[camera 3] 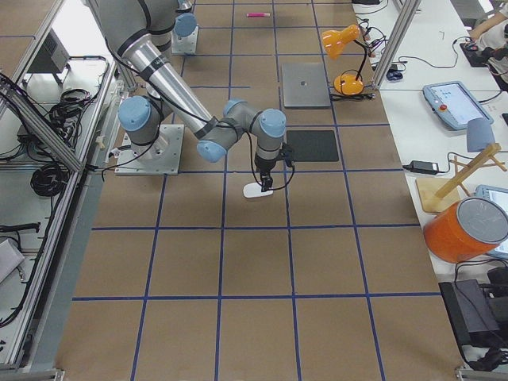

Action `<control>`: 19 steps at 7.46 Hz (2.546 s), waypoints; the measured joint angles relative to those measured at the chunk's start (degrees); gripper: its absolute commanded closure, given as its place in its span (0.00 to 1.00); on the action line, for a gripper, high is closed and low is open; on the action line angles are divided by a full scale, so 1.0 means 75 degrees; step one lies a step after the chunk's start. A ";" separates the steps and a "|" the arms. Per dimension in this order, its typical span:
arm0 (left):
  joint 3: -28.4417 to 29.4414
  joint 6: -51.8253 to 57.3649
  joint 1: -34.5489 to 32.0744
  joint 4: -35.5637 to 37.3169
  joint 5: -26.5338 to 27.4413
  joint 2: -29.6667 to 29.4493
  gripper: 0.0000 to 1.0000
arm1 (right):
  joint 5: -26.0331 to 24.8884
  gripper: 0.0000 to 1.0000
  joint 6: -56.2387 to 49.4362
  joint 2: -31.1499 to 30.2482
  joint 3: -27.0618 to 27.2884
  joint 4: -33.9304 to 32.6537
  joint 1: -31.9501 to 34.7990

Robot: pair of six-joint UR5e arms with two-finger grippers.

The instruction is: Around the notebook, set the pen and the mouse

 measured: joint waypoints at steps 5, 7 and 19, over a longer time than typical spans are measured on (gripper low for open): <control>-0.0446 -0.0384 0.0004 0.0927 0.0010 -0.0906 0.07 | -0.0150 0.11 0.0435 0.0381 0.0300 -0.0466 -0.0118; -0.0450 -0.0591 0.0007 0.0952 0.0015 -0.1118 0.18 | -0.0221 0.44 0.0444 0.0648 0.0336 -0.0959 -0.0119; -0.0362 -0.0555 -0.0008 0.1195 0.0358 -0.1652 1.00 | 0.0789 0.65 0.2929 0.1530 -0.3206 0.0633 0.2216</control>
